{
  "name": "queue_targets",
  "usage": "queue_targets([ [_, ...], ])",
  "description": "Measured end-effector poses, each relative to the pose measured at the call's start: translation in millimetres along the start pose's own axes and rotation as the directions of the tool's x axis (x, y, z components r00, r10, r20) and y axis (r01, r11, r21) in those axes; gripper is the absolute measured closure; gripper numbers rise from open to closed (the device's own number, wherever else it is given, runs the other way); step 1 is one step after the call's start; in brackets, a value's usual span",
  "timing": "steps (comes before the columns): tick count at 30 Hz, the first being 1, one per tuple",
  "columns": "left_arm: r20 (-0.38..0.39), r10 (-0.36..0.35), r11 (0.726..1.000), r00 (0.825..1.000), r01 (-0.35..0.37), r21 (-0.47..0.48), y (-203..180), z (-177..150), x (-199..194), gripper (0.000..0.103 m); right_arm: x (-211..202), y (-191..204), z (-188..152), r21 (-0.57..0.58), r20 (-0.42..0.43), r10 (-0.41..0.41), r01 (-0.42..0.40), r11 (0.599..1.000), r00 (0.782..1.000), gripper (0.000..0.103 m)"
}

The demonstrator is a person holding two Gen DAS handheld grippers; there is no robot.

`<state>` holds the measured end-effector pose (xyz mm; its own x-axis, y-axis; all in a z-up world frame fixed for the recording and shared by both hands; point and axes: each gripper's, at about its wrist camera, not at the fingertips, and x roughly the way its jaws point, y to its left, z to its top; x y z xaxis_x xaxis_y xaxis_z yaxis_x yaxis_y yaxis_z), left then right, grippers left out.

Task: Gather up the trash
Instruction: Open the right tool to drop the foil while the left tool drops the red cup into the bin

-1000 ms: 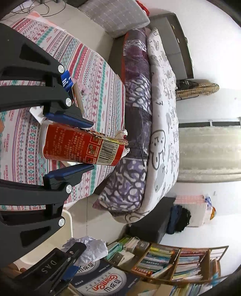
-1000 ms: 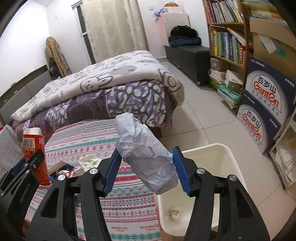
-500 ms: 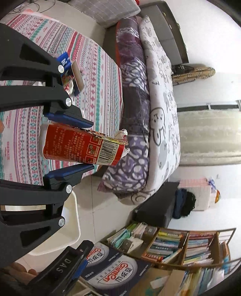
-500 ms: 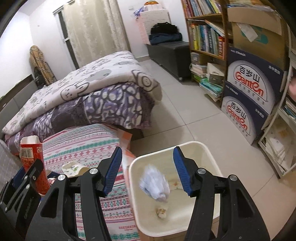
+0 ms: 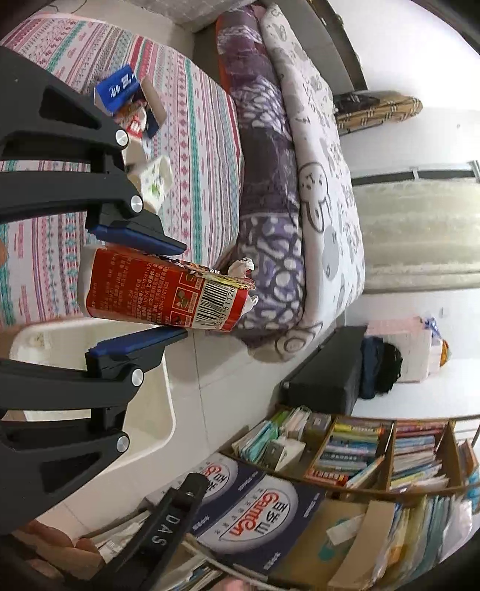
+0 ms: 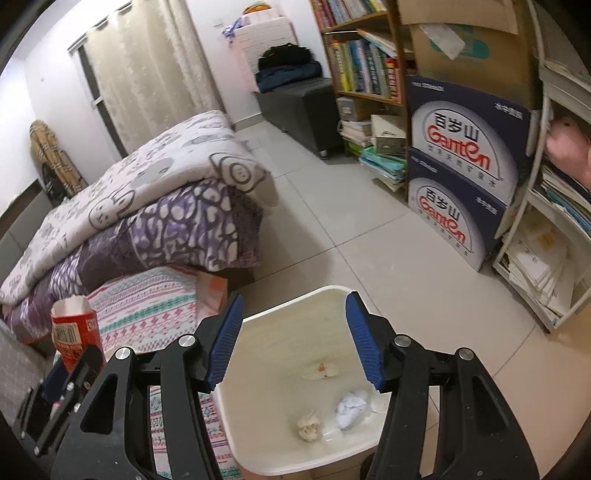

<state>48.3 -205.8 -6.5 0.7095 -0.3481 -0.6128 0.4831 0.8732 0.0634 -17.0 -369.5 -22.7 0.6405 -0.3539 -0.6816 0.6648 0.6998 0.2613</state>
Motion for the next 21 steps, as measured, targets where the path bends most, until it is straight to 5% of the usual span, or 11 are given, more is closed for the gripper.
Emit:
queue_targets([
  [15,-0.118,-0.186,0.980,0.975,0.193,0.052,-68,-15,26,0.056,-7,-80,15,0.198,0.019,-0.101,0.095,0.976,0.995,0.012],
  [21,-0.140,-0.240,0.964,0.961,0.253,0.084,-90,-23,31,0.045,-7,-102,19,0.257,0.009,-0.111,0.105,0.961,0.994,0.008],
])
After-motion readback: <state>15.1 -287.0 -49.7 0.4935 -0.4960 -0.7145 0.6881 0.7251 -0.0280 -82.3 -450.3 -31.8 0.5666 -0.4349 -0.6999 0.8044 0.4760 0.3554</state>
